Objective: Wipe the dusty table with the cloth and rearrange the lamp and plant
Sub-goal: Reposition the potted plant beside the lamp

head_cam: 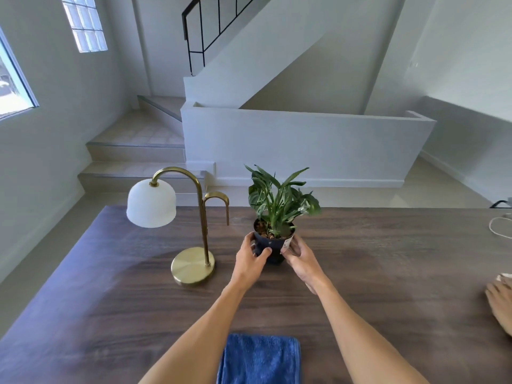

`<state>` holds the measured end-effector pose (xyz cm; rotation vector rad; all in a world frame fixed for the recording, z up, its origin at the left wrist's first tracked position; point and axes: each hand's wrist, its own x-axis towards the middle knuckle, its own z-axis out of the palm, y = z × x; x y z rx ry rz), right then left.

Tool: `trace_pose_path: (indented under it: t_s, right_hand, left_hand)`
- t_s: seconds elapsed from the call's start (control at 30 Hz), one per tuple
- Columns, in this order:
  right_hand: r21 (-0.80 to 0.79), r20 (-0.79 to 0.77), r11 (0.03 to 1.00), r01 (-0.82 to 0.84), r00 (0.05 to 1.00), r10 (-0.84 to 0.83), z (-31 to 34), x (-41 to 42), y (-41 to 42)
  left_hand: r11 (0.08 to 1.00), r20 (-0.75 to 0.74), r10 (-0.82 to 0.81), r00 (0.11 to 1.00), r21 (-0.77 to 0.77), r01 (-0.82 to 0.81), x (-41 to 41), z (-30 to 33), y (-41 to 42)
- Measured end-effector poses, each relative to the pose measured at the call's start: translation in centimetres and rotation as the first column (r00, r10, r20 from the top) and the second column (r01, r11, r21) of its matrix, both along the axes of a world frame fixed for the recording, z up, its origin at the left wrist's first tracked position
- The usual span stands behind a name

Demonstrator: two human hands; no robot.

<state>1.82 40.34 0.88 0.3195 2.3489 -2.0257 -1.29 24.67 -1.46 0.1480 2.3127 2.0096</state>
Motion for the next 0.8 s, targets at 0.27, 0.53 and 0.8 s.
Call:
trace_pose_path:
  t_s: [0.27,0.53,0.8]
  right_hand:
    - [-0.01,0.035,0.999,0.032,0.999,-0.032,-0.9,4.0,-1.6]
    - [0.002,0.065,1.0,0.017,0.998,-0.017,-1.8,5.9,-2.5]
    - [-0.06,0.094,0.998,0.005,0.996,0.001,-2.4,4.8,-1.8]
  left_hand:
    - [0.996,0.02,-0.089,0.996,0.011,0.088,3.4,-1.8,-1.6]
    - [0.992,0.027,-0.12,0.992,-0.027,0.12,4.2,-3.5,-2.3]
    - [0.986,-0.008,-0.08,0.997,-0.148,0.078,3.1,-4.0,-3.6]
